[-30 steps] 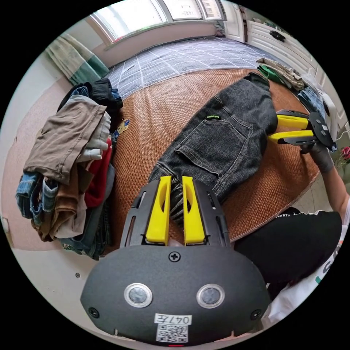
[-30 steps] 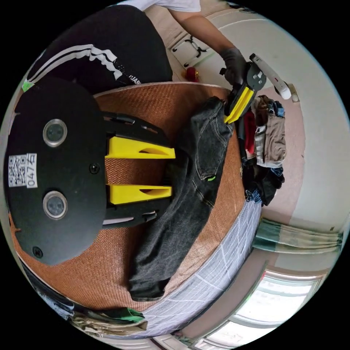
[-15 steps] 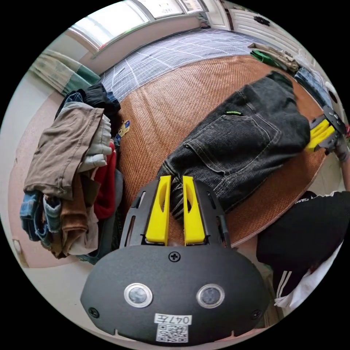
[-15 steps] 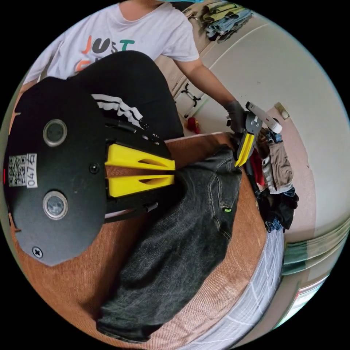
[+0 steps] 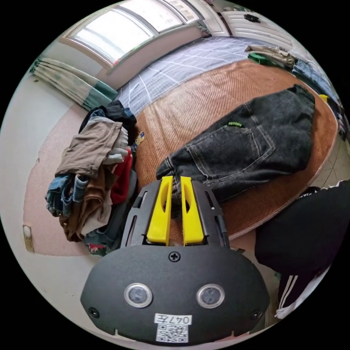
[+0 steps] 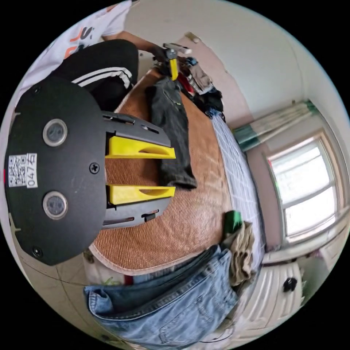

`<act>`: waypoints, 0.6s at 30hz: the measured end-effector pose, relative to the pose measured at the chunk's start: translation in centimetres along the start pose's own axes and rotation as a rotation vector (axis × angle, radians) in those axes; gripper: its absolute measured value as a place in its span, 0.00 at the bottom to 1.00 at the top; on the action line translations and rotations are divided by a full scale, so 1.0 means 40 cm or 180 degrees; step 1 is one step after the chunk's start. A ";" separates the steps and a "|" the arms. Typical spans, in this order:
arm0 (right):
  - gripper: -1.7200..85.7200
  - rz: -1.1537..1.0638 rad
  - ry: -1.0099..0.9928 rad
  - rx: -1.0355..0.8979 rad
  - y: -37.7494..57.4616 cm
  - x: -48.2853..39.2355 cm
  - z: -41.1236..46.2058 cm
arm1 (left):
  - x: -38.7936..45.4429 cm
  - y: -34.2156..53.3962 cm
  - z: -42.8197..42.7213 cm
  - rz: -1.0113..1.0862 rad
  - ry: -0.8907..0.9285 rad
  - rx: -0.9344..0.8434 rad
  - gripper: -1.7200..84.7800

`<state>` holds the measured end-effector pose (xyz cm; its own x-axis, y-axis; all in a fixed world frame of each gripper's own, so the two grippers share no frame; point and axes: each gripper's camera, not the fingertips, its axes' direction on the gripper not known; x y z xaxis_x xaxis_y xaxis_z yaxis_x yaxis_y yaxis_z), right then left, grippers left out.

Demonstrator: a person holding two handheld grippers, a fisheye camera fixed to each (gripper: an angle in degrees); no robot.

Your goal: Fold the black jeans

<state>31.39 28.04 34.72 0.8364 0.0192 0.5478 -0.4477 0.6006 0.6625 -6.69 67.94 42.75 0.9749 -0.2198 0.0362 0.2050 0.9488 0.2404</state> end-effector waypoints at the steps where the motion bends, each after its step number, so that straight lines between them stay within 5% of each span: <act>1: 0.10 0.0081 -0.0082 -0.0004 -0.001 0.026 0.005 | -0.008 0.007 0.000 -0.0038 0.0016 0.0032 0.07; 7: 0.06 0.0636 -0.0336 -0.0239 0.009 0.132 0.128 | -0.165 0.048 -0.037 -0.0370 0.0457 0.0057 0.07; 13: 0.02 0.0376 -0.0436 -0.0052 -0.026 0.135 0.008 | -0.234 0.079 -0.090 -0.0171 0.0450 0.0051 0.07; 18: 0.02 0.0217 0.0314 -0.0051 -0.046 0.190 -0.162 | -0.273 0.117 -0.121 -0.0156 0.1490 0.0492 0.10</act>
<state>40.62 32.25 34.37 0.8315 0.1386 0.5379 -0.5002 0.6079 0.6166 -15.95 75.86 38.77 0.9062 -0.1043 -0.4098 0.2709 0.8873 0.3733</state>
